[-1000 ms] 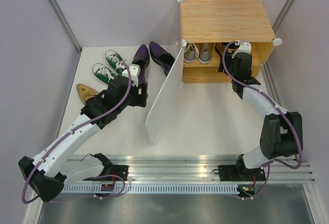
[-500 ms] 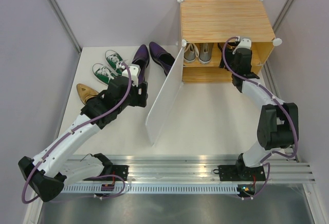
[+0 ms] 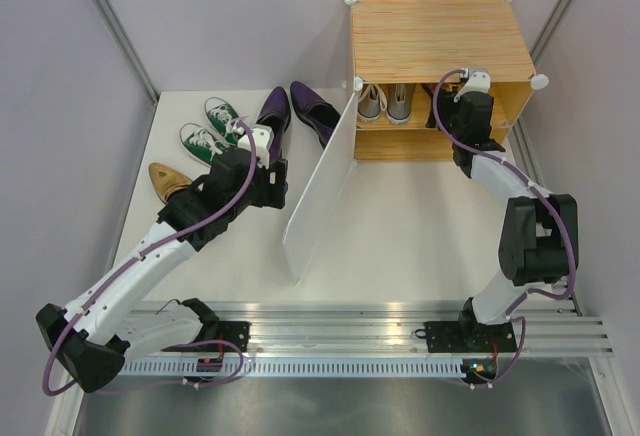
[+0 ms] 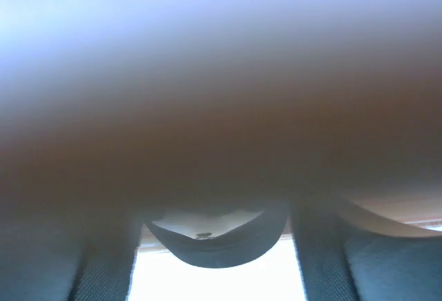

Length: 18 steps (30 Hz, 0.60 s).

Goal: Place and organize the shoes in the shoe cabinet

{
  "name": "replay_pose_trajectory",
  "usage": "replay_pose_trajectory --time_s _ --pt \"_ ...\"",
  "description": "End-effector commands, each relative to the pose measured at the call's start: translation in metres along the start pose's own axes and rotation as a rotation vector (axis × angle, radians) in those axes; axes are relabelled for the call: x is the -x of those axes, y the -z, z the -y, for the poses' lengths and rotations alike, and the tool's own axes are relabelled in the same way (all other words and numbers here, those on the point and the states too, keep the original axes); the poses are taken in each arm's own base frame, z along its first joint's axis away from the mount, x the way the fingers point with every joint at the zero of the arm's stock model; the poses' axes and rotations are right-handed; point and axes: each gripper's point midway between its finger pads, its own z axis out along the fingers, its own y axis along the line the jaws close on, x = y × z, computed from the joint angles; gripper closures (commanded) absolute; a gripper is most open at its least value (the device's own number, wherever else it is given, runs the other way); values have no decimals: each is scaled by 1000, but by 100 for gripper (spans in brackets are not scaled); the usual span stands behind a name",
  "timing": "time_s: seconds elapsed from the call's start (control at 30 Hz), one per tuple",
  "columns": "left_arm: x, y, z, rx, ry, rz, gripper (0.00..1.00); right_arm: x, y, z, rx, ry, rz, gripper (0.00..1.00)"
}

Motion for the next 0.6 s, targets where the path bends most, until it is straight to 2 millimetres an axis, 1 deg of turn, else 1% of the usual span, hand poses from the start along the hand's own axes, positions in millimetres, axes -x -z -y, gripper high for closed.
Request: replay_pose_trajectory --time_s 0.0,0.03,0.07,0.4,0.47,0.57 --pt "3 -1 2 -14 -39 12 17 11 11 -7 42 -30 49 9" --pt "3 -1 2 -14 -39 13 17 5 13 -6 37 -31 42 4" --pt "3 -1 2 -16 -39 12 17 6 14 -6 39 -33 46 2" --pt "3 -1 3 -17 -39 11 17 3 10 -2 14 -25 37 2" --pt "2 -1 3 -17 -40 10 17 3 10 -1 13 -20 41 4" --pt "2 -2 2 -15 -41 8 17 5 7 -1 11 -20 47 10"
